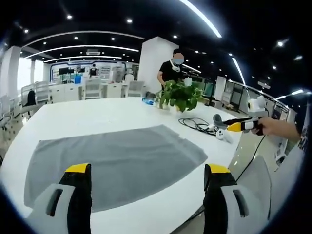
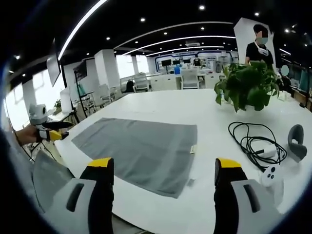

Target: Fold the towel on the table until its edges align and the towel forms a compact rectangular stack.

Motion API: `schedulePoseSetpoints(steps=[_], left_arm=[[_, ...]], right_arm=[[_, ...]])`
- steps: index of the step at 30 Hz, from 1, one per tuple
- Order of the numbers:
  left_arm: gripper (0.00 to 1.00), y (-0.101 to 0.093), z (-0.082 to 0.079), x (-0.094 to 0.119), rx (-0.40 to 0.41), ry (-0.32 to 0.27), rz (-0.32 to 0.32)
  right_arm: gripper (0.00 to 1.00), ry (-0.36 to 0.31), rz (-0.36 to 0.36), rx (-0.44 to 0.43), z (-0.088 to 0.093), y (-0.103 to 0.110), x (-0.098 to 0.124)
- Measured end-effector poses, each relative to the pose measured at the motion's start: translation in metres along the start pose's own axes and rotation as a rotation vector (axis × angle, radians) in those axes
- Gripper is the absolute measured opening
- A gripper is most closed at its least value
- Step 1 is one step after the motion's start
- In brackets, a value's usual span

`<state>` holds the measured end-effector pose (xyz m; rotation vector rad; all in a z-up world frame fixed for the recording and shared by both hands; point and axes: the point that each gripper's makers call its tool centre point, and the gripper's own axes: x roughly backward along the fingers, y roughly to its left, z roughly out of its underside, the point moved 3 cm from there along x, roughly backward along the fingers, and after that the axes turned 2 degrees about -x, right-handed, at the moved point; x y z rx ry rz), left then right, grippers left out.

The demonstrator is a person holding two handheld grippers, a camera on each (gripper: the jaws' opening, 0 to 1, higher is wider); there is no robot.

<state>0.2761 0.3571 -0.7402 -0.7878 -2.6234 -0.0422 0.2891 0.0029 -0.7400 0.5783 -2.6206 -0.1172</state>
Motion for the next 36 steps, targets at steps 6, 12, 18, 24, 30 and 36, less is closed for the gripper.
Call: schedulePoseSetpoints(steps=[6,12,18,24,30,36], left_arm=[[0.98,-0.016,0.003,-0.016,-0.049,0.038,0.057],[0.98,-0.030,0.002,-0.031,-0.053,0.050,0.096],[0.98,-0.048,0.007,-0.054,-0.056,0.074,0.139],[0.98,-0.071,0.005,-0.076,-0.074,0.097,0.181],[0.98,-0.095,-0.003,-0.097,-0.098,0.099,0.222],[0.98,-0.121,-0.013,-0.118,-0.140,0.094,0.260]], right_arm=[[0.86,-0.004,-0.005,0.012,-0.007,-0.011,-0.004],[0.85,0.003,-0.007,0.009,-0.011,-0.020,-0.012],[0.85,0.032,-0.032,0.034,-0.016,-0.027,-0.023],[0.84,0.046,-0.054,0.065,-0.026,-0.039,-0.034],[0.83,0.013,-0.063,0.093,-0.046,-0.054,-0.047],[0.82,0.008,-0.097,0.109,-0.052,-0.071,-0.065]])
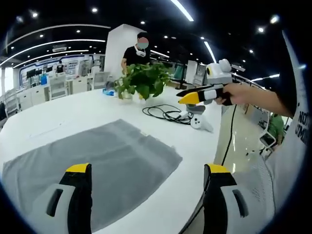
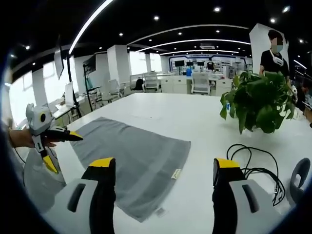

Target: Fold the towel on the table until its edges align and the towel forms a compact rectangular stack.

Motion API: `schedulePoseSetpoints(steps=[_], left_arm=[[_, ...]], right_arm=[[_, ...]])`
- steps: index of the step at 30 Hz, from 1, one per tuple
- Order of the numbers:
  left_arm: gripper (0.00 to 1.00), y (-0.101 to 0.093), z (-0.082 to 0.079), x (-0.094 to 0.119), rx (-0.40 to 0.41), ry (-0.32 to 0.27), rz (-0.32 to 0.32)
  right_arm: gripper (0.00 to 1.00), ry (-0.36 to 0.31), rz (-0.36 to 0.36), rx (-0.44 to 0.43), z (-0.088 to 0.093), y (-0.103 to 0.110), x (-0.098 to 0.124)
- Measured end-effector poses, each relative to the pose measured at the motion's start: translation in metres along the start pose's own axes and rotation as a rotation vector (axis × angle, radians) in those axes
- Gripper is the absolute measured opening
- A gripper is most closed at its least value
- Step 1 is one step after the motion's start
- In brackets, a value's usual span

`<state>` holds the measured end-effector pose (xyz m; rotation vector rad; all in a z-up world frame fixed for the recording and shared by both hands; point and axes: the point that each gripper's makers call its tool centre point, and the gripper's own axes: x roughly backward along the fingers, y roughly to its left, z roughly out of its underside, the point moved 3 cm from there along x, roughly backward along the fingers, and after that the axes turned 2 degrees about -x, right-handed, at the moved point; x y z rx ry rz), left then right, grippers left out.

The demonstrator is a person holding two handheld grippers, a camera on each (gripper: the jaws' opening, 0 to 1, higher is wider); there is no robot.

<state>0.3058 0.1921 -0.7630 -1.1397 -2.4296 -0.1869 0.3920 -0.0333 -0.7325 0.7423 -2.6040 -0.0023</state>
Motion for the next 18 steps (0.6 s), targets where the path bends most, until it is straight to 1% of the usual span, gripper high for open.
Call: schedulePoseSetpoints(steps=[3,7,9,10,11,12,13,16,18], left_arm=[[0.98,-0.005,-0.003,-0.013,-0.024,0.007,0.022],[0.98,-0.011,-0.007,-0.030,-0.063,0.013,0.053],[0.97,-0.017,-0.006,-0.040,-0.085,0.027,0.084],[0.97,-0.023,-0.005,-0.046,-0.105,0.038,0.110],[0.97,-0.026,-0.005,-0.050,-0.119,0.039,0.119],[0.95,-0.031,-0.006,-0.055,-0.148,0.033,0.140],[0.94,-0.033,-0.005,-0.058,-0.159,0.033,0.150],[0.86,-0.040,-0.002,-0.074,-0.216,0.042,0.181],[0.85,-0.043,0.001,-0.082,-0.234,0.044,0.197]], right_arm=[[0.81,-0.012,0.007,-0.007,0.000,-0.011,-0.009],[0.79,-0.032,0.015,-0.019,-0.002,-0.020,-0.017],[0.78,-0.046,0.017,-0.029,-0.002,-0.024,-0.023],[0.77,-0.052,0.018,-0.034,-0.002,-0.026,-0.027],[0.77,-0.054,0.019,-0.038,-0.001,-0.027,-0.029],[0.76,-0.061,0.025,-0.045,-0.001,-0.029,-0.032],[0.76,-0.066,0.030,-0.050,0.000,-0.030,-0.033],[0.75,-0.082,0.034,-0.075,0.002,-0.033,-0.042],[0.74,-0.078,0.032,-0.074,0.003,-0.034,-0.048]])
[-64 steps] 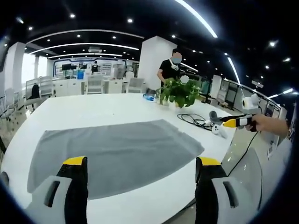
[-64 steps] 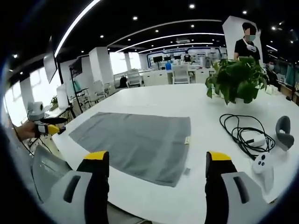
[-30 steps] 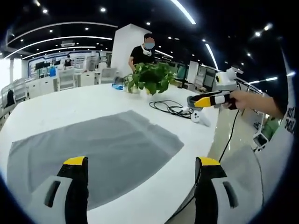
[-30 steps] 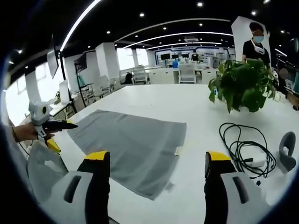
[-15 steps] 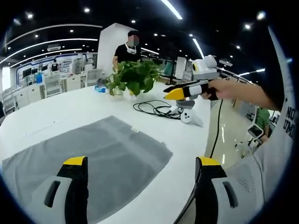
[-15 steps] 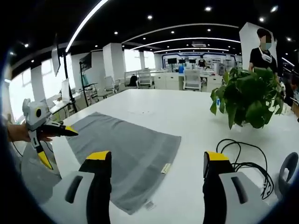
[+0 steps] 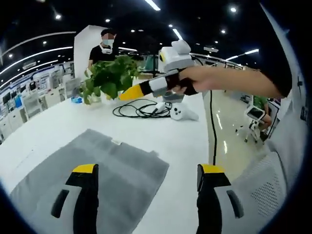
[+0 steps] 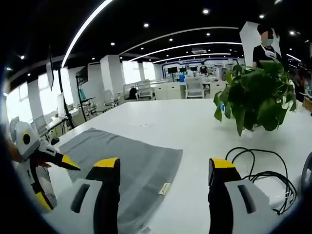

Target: Fold the towel on the table until its edges align and the towel forms a compact rectangular stack.

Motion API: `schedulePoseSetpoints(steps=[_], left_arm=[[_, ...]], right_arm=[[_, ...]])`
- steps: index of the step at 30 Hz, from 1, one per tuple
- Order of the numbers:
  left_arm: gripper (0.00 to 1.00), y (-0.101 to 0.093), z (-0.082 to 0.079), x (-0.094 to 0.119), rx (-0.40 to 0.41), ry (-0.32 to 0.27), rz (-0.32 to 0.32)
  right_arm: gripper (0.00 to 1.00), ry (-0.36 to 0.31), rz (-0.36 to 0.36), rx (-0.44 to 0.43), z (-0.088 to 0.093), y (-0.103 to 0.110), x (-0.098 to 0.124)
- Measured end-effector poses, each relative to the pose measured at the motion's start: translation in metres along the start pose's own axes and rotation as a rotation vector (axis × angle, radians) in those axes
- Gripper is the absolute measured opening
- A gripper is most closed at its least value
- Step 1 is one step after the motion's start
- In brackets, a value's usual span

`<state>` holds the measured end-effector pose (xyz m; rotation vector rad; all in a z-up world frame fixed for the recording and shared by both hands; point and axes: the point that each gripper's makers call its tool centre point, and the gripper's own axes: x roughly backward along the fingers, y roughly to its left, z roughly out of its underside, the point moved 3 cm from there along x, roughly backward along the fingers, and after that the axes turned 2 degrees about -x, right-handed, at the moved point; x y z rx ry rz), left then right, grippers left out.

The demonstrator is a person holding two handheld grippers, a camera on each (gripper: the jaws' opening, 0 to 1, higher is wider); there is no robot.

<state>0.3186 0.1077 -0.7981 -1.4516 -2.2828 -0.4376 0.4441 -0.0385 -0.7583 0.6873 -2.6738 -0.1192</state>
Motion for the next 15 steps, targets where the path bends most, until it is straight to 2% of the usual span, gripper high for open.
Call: schedulePoseSetpoints(steps=[2,6,9,13,15], left_arm=[[0.83,-0.003,0.004,-0.008,-0.014,0.010,0.017],[0.74,-0.010,0.003,-0.017,-0.052,-0.016,0.066],[0.65,-0.013,0.010,-0.026,-0.098,0.008,0.104],[0.61,-0.018,0.019,-0.035,-0.149,0.041,0.142],[0.51,-0.023,0.023,-0.041,-0.188,0.044,0.169]], right_arm=[[0.73,0.009,-0.002,0.007,0.001,0.000,-0.005],[0.71,0.009,-0.009,0.008,0.003,0.000,-0.014],[0.70,0.017,-0.015,0.009,0.011,-0.003,-0.027],[0.69,0.038,-0.012,0.005,0.019,-0.005,-0.039],[0.68,0.050,-0.012,0.001,0.023,-0.005,-0.045]])
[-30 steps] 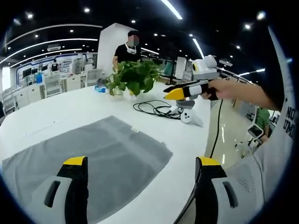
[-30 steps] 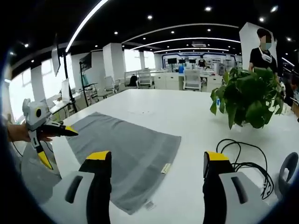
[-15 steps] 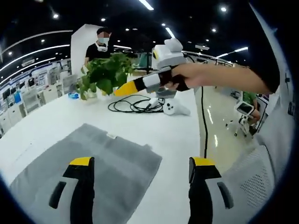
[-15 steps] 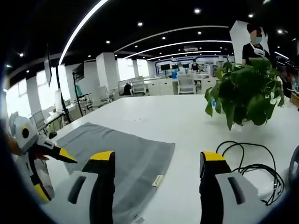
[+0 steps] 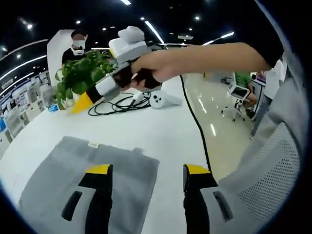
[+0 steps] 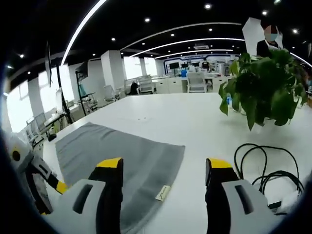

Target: Fold the towel on the table until its edges align and the towel forms a compact rectangular stack.

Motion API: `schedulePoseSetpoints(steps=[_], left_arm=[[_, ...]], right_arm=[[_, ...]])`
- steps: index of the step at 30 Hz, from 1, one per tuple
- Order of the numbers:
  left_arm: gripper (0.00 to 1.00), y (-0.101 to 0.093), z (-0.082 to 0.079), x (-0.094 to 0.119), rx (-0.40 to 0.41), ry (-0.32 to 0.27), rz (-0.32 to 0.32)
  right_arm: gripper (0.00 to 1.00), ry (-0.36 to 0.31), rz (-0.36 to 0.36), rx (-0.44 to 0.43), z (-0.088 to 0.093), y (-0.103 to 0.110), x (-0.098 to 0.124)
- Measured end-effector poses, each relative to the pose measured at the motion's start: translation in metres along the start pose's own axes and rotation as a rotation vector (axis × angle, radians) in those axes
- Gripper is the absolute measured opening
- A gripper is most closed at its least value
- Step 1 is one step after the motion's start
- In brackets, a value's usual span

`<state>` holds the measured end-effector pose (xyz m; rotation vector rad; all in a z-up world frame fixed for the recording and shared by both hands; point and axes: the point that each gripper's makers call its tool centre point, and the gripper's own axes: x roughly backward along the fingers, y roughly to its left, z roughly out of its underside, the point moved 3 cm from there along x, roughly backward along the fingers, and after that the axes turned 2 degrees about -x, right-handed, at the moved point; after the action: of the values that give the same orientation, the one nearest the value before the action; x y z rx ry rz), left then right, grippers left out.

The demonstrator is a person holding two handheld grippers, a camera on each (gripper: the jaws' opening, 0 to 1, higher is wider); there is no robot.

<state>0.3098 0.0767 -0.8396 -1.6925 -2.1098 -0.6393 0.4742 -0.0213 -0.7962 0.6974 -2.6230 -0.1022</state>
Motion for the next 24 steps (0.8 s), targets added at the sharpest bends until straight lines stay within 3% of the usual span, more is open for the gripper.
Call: schedulePoseSetpoints(steps=[1,3,7,10,15,18,24], left_arm=[[0.48,-0.001,0.001,-0.002,-0.008,0.002,0.012],[0.48,-0.003,0.004,-0.010,-0.007,0.006,0.032],[0.47,-0.003,0.008,-0.020,-0.017,0.016,0.045],[0.41,-0.001,0.009,-0.027,0.020,0.000,0.053],[0.35,0.002,0.010,-0.037,0.037,0.002,0.047],[0.26,-0.002,0.017,-0.042,0.005,0.043,0.054],[0.25,-0.002,0.031,-0.050,0.014,0.084,0.062]], right_arm=[[0.68,0.021,0.013,0.013,0.003,-0.001,-0.002],[0.68,0.101,0.034,0.208,0.008,-0.003,-0.007],[0.65,0.072,0.005,0.127,0.007,0.002,-0.020],[0.60,0.088,0.013,0.152,0.008,0.000,-0.030],[0.52,0.068,-0.015,0.124,0.004,0.003,-0.047],[0.44,0.067,-0.015,0.130,0.002,0.003,-0.055],[0.43,0.081,-0.009,0.149,0.003,-0.001,-0.068]])
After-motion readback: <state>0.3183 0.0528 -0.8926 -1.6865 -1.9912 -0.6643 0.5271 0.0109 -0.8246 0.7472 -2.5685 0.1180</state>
